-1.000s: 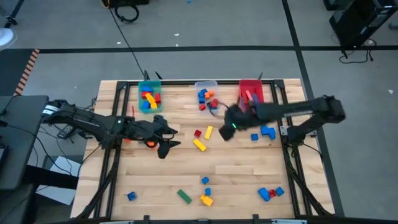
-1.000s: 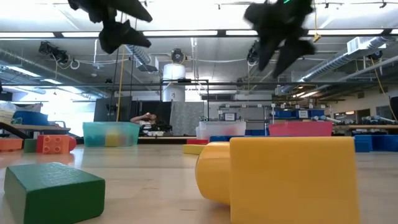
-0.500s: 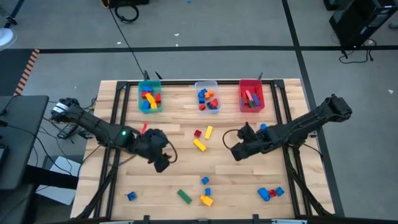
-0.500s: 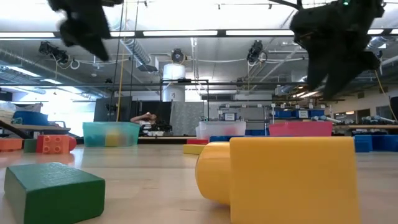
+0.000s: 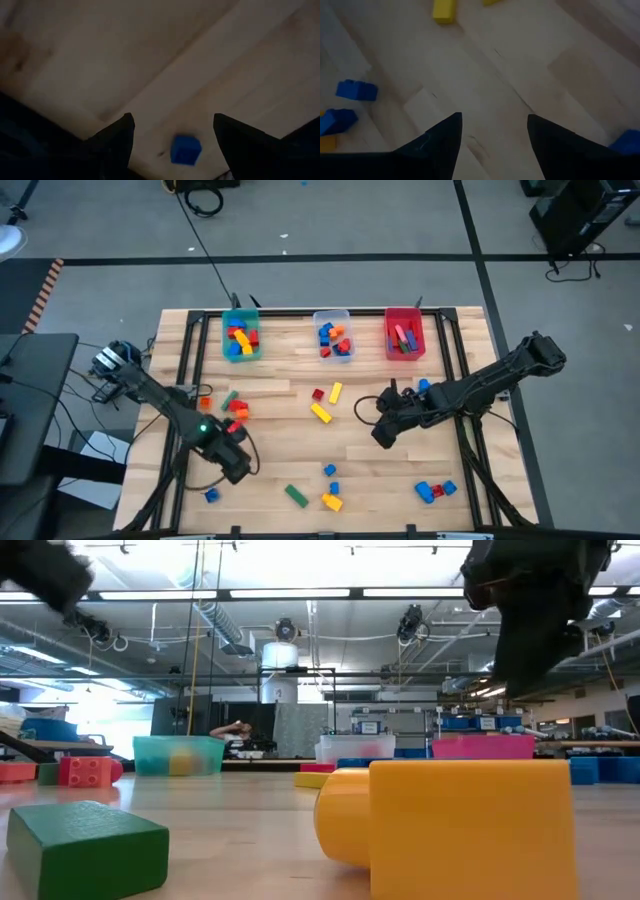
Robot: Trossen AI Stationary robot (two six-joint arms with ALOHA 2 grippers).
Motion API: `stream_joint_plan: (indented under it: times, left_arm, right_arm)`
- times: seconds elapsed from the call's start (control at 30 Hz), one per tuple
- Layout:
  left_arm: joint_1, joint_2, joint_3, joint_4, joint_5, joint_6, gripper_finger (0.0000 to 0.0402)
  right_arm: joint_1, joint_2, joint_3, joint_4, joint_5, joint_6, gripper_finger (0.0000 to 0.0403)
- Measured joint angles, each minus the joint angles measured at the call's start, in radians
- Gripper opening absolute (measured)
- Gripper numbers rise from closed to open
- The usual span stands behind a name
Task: Sort blocks by size
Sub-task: Put the blue 4 stud game piece into the transparent bin
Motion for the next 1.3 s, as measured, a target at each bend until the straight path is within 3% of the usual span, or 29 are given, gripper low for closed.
stream_joint_plan:
  times: [0.43, 1.03, 1.13, 1.3]
  left_arm:
    - [-0.105, 0.199, -0.018, 0.176, 0.224, -0.018, 0.028]
    - [-0.239, 0.377, -0.013, 0.31, 0.298, -0.01, 0.0278]
    - [-0.24, 0.381, -0.013, 0.312, 0.287, -0.009, 0.0259]
    - [-0.238, 0.383, -0.013, 0.319, 0.28, -0.01, 0.0193]
  right_arm:
    - [0.0, 0.0, 0.0, 0.106, 0.002, 0.02, 0.0237]
    - [-0.021, 0.001, 0.0, 0.229, 0.027, 0.08, 0.0236]
    - [-0.021, 0.001, 0.0, 0.231, 0.03, 0.08, 0.0236]
    - [-0.021, 0.001, 0.0, 0.232, 0.03, 0.058, 0.0236]
